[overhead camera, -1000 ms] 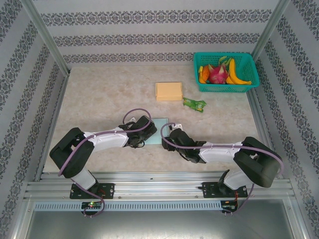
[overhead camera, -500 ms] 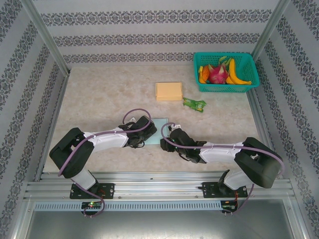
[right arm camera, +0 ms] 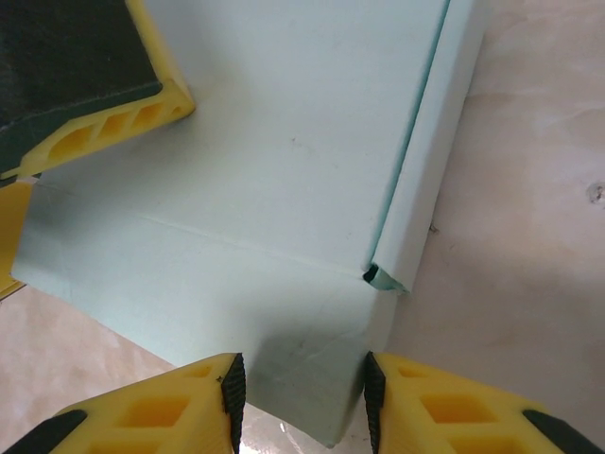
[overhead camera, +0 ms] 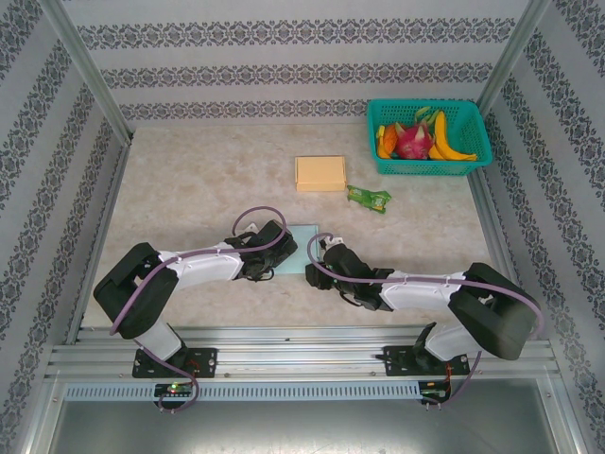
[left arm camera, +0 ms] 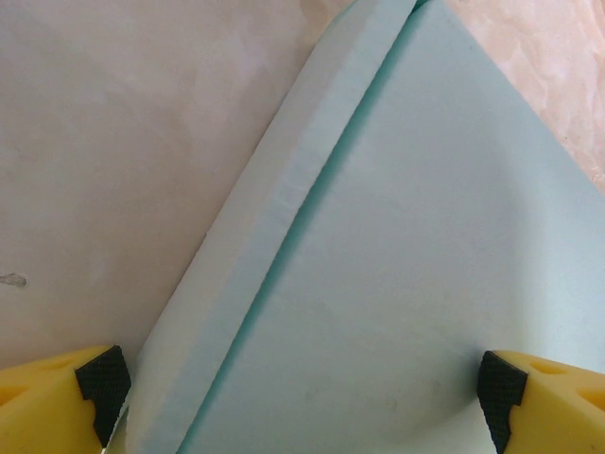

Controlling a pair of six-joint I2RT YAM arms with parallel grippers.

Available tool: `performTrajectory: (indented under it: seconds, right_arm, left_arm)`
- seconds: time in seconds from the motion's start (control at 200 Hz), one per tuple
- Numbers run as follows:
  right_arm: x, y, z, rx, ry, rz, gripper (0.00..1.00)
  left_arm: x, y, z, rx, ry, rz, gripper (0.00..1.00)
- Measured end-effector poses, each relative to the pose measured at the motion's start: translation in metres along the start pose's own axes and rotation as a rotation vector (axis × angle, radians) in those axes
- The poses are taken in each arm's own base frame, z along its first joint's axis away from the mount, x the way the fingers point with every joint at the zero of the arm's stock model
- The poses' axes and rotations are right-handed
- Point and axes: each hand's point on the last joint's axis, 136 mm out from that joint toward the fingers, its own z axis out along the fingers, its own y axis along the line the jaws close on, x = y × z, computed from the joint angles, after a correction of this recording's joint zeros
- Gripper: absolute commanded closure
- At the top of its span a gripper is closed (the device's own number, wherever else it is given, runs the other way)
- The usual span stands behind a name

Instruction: Fold the paper box

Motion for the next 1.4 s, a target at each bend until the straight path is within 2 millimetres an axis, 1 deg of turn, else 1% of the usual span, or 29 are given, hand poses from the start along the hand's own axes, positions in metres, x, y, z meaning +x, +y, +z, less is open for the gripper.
performTrajectory:
  seconds: [0.05,0.095,0.355,0.689,0.844,1.074,1.404]
  right_arm:
    - [0.001,-0.001,0.0,0.002,-0.003,-0.008,0.61]
    - [0.001,-0.002,0.002,0.003,-0.003,-0.014,0.63]
    - [0.003,-0.006,0.009,0.015,-0.016,-0.027,0.63]
    - [0.0,-0.01,0.011,0.017,-0.069,-0.076,0.64]
    - [0.001,-0.014,0.021,0.027,-0.092,-0.117,0.64]
    - [-0.008,-0.019,0.037,0.049,-0.176,-0.16,0.63]
    - [-0.019,-0.023,0.05,0.121,-0.266,-0.223,0.57]
  left_arm:
    - [0.0,0.0,0.0,0.0,0.0,0.0,0.03]
    - [0.0,0.0,0.0,0.0,0.0,0.0,0.03]
    - [0.0,0.001,0.0,0.0,-0.004,-0.001,0.03]
    - [-0.001,0.0,0.0,0.002,-0.007,-0.004,0.03]
    - [-0.001,0.001,0.001,0.0,-0.007,-0.004,0.03]
    - [-0.003,0.001,0.002,-0.003,-0.022,-0.02,0.04]
    - [-0.006,0.0,0.004,-0.007,-0.041,-0.02,0.04]
